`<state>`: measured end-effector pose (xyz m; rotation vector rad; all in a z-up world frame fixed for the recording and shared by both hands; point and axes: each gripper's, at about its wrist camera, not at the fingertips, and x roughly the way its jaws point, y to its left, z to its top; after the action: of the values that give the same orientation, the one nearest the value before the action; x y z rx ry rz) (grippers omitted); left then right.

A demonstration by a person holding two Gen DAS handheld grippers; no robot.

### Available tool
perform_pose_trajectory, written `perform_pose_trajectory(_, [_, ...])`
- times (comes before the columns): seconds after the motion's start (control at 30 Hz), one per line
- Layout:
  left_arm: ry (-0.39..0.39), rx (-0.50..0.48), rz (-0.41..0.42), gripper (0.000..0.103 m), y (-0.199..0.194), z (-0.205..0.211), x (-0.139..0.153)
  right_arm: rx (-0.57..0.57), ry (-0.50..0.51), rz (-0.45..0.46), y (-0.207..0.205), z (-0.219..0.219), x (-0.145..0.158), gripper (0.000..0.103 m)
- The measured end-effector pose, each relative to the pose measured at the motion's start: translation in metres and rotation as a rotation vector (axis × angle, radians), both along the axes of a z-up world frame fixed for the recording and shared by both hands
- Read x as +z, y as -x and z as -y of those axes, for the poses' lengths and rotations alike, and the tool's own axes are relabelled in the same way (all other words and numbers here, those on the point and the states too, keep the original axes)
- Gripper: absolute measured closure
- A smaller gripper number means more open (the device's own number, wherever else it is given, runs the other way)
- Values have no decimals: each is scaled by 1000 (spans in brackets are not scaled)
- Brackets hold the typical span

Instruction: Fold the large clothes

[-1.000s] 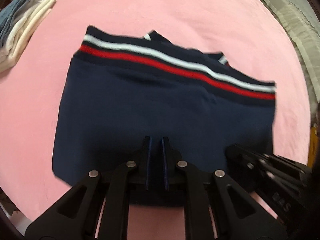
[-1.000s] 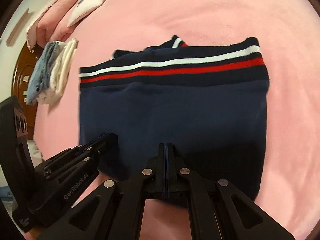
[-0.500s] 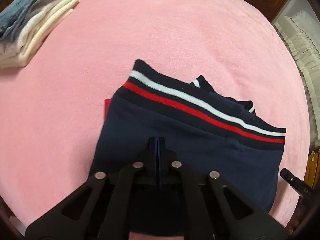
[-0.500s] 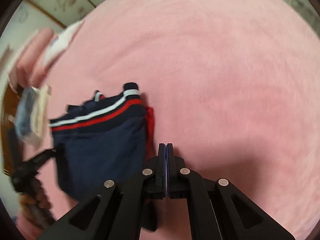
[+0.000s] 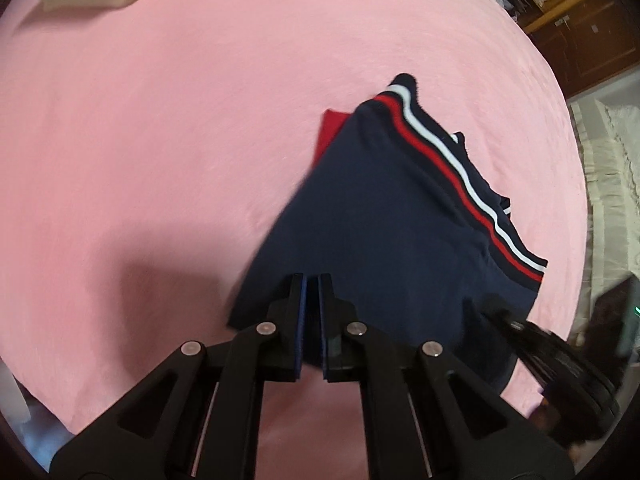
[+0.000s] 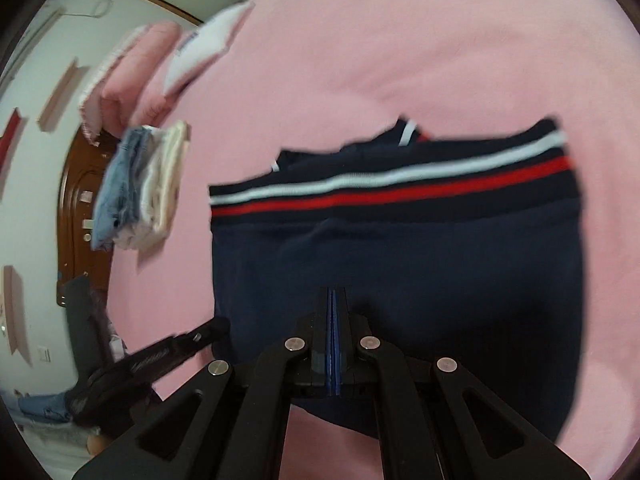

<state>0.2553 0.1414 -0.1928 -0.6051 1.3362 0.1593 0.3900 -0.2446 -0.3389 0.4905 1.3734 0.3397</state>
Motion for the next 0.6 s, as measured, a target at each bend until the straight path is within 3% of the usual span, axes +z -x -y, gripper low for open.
perform_pose_trajectory(0.1, [65,28,-21,97,18,-13,-10,-9,60,-97,-2,-18,-42,103])
perform_pose_trajectory(0.2, [141,58,-43,91,37,-17,-17,-48,8,-120,0,-22,-65,103])
perform_pose_trajectory(0.23, [166,66,-47,80,42,-19,-19,-36,2,-124,-1,-22,-65,103])
perform_pose_trajectory(0.27, [199,76,-55,61,49,-20,-22,-25,3,-124,-3,-25,-67,103])
perform_pose_trajectory(0.33, [270,98,-59,44,59,-19,-31,3,31,-115,-5,-33,-68,103])
perform_pose_trajectory(0.43, [367,93,-28,41,60,-16,-42,50,95,-99,-7,-46,-65,103])
perform_pose_trajectory(0.53, [412,70,12,31,40,-10,-51,56,127,-92,-6,-52,-63,103])
perform_pose_trajectory(0.6, [433,75,34,30,27,-10,-57,40,130,-88,-4,-53,-62,103])
